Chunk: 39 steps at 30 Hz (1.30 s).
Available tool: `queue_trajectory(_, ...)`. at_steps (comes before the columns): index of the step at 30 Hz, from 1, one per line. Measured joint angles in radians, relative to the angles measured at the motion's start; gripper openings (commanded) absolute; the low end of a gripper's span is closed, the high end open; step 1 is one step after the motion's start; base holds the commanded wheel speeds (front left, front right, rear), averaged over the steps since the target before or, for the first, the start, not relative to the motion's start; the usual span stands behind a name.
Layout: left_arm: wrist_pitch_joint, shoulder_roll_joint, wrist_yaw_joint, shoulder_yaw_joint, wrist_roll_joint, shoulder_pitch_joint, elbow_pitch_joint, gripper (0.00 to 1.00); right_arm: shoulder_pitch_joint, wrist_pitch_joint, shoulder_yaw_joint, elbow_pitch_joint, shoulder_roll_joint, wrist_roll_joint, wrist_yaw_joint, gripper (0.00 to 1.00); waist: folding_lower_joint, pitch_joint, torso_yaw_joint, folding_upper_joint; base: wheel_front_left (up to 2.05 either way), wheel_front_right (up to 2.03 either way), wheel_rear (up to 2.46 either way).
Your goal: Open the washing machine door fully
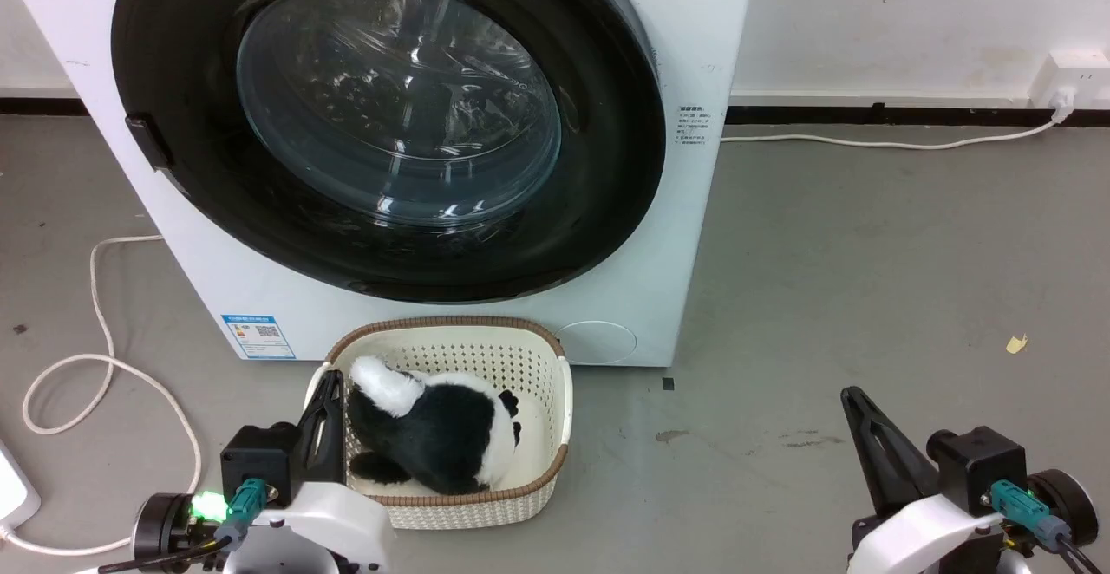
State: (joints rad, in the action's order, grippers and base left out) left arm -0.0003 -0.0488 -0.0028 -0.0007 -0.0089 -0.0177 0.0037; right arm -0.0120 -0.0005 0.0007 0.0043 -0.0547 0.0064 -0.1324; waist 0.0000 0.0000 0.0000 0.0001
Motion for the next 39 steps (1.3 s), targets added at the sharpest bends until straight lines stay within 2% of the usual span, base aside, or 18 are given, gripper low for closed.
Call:
queue_trajectory(1,0.0,0.0,0.0,0.0,-0.002,0.0,0.0,1.0,0.0,0.0,0.0,0.0,0.0,0.0,0.0,1.0,0.0,0.0,0.0,0.0,0.0,0.0,0.0)
queue_trajectory(30,-0.046,0.0,0.01,-0.026,-0.019,-0.003,-0.003,1.0,0.0,-0.046,0.003,-0.025,-0.002,0.009,0.0,1.0,0.0,0.041,0.014,0.0,0.0,0.0,0.0)
queue_trajectory(39,-0.063,0.0,0.021,-0.049,-0.029,-0.027,-0.013,1.0,0.032,-0.063,0.006,-0.043,-0.038,0.015,0.0,1.0,0.0001,0.09,0.035,0.0,0.0,0.0,0.0)
